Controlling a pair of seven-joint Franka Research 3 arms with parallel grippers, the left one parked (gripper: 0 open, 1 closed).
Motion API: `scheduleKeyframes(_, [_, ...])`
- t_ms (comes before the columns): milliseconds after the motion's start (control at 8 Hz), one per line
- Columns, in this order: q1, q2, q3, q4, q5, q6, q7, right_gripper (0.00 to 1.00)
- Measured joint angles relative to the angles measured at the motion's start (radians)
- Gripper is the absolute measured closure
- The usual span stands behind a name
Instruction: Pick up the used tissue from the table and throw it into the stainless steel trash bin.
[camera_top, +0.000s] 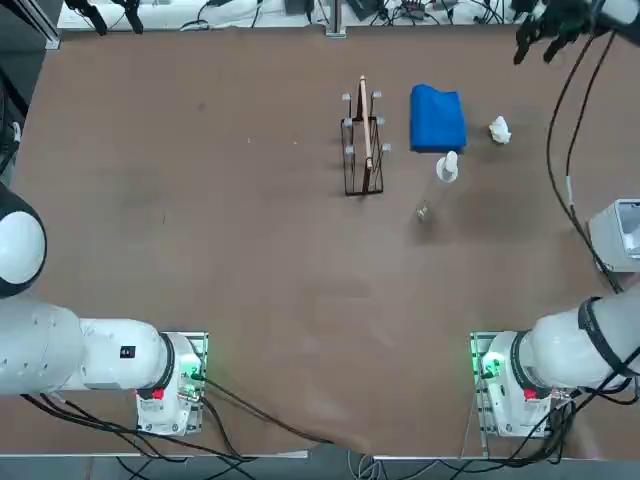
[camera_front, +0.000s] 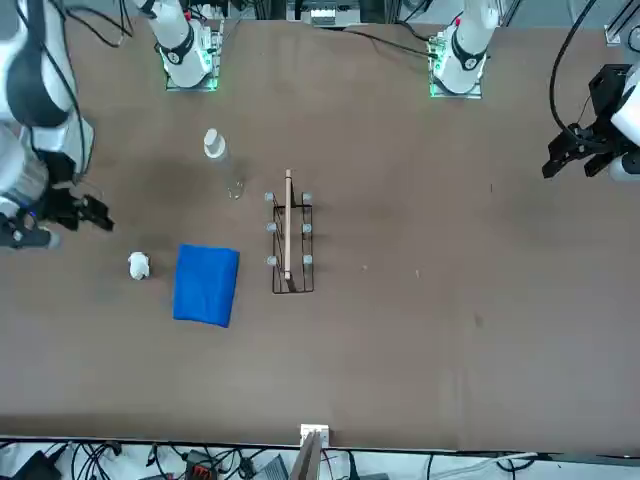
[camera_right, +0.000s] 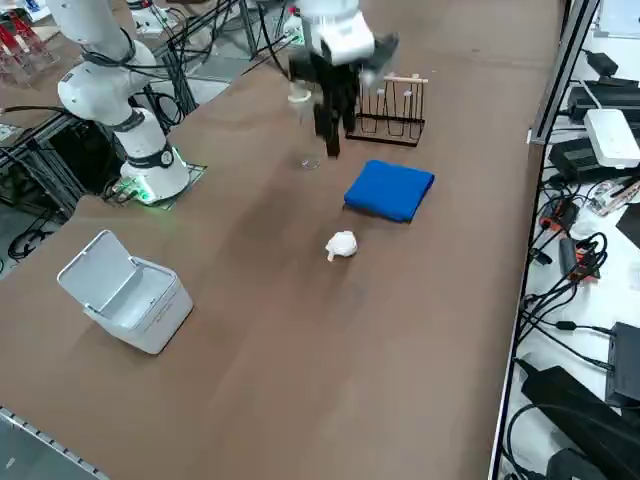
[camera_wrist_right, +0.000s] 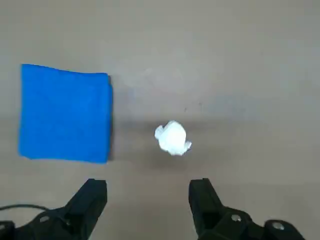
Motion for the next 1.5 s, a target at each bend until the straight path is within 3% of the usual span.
scheduleKeyframes(250, [-0.007, 0.059, 0.000, -0.085, -0.016, 0.142, -0.002, 0.00])
scheduleKeyframes(500, [-0.016, 0.123, 0.000, -0.119, -0.018, 0.193, -0.003, 0.00])
scheduleKeyframes(1000, [-0.038, 0.275, 0.000, -0.126, -0.018, 0.310, -0.003, 0.00])
scheduleKeyframes(1500, [-0.045, 0.331, 0.000, -0.114, -0.020, 0.357, -0.003, 0.00])
